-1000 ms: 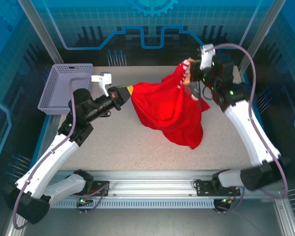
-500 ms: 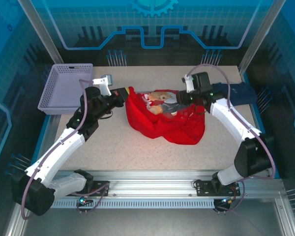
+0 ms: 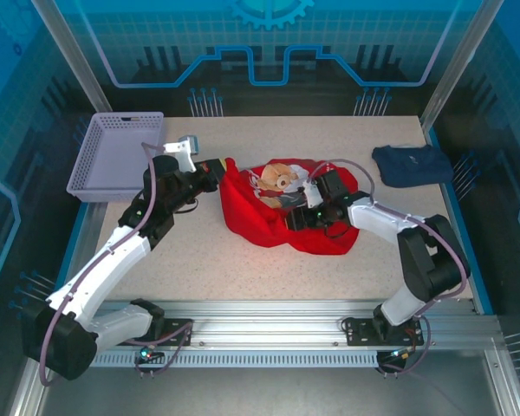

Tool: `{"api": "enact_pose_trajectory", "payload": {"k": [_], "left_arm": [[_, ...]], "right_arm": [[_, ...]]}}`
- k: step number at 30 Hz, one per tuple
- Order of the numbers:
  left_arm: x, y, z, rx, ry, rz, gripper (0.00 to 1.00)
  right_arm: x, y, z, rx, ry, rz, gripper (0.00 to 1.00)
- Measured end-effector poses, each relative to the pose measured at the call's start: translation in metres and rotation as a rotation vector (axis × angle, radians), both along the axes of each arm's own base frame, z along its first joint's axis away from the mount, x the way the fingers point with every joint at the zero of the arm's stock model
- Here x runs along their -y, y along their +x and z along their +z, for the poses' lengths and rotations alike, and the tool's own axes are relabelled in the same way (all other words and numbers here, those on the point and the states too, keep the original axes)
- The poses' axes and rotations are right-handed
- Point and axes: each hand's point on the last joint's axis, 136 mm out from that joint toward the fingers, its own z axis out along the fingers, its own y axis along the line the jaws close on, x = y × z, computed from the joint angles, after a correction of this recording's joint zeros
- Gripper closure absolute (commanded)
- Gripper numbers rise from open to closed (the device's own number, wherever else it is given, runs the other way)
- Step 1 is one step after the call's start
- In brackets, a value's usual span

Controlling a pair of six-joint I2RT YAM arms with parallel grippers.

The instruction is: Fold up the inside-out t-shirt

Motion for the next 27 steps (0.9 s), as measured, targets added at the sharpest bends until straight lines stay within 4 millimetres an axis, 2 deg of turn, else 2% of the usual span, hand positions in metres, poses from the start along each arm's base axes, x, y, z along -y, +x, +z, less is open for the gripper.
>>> {"api": "enact_pose_trajectory", "payload": {"k": [3,5,6,9,12,19,20,22,23,25,27], "left_arm": [[-0.001,0.000,-0.003,-0.005,0.004,0.006,1.00],[-0.004,0.001,-0.003,-0.006,0.006,0.016,1.00],[-0.005,0.002,-0.003,-0.006,0.007,0.023,1.00],[-0.009,0.004,-0.004,-0.008,0.011,0.038,1.00],[-0.013,0.006,-0.005,-0.009,0.014,0.057,1.00],[-0.020,0.009,-0.003,-0.005,0.013,0.081,1.00],[-0.019,0.009,-0.002,-0.003,0.012,0.081,1.00],[-0.018,0.010,0.002,0.002,0.005,0.078,1.00],[-0.018,0.010,0.003,0.004,0.001,0.078,1.00],[-0.018,0.010,0.004,0.005,-0.003,0.077,1.00],[-0.018,0.010,0.004,0.005,-0.003,0.077,1.00]], "right_arm": [[-0.007,-0.003,-0.010,-0.037,0.033,0.005,0.83],[-0.008,-0.006,-0.012,-0.051,0.042,0.006,0.96],[-0.009,-0.006,-0.011,-0.054,0.051,0.003,1.00],[-0.005,-0.001,-0.001,-0.028,0.064,-0.011,1.00],[0.006,0.010,0.029,0.060,0.091,-0.042,1.00],[0.058,0.041,0.136,0.384,0.131,-0.181,1.00],[0.061,0.044,0.148,0.418,0.131,-0.190,0.93],[0.059,0.048,0.165,0.462,0.134,-0.185,0.68],[0.054,0.048,0.166,0.468,0.130,-0.171,0.62],[0.039,0.044,0.154,0.445,0.108,-0.130,0.52],[0.022,0.035,0.127,0.387,0.075,-0.080,0.48]]}}
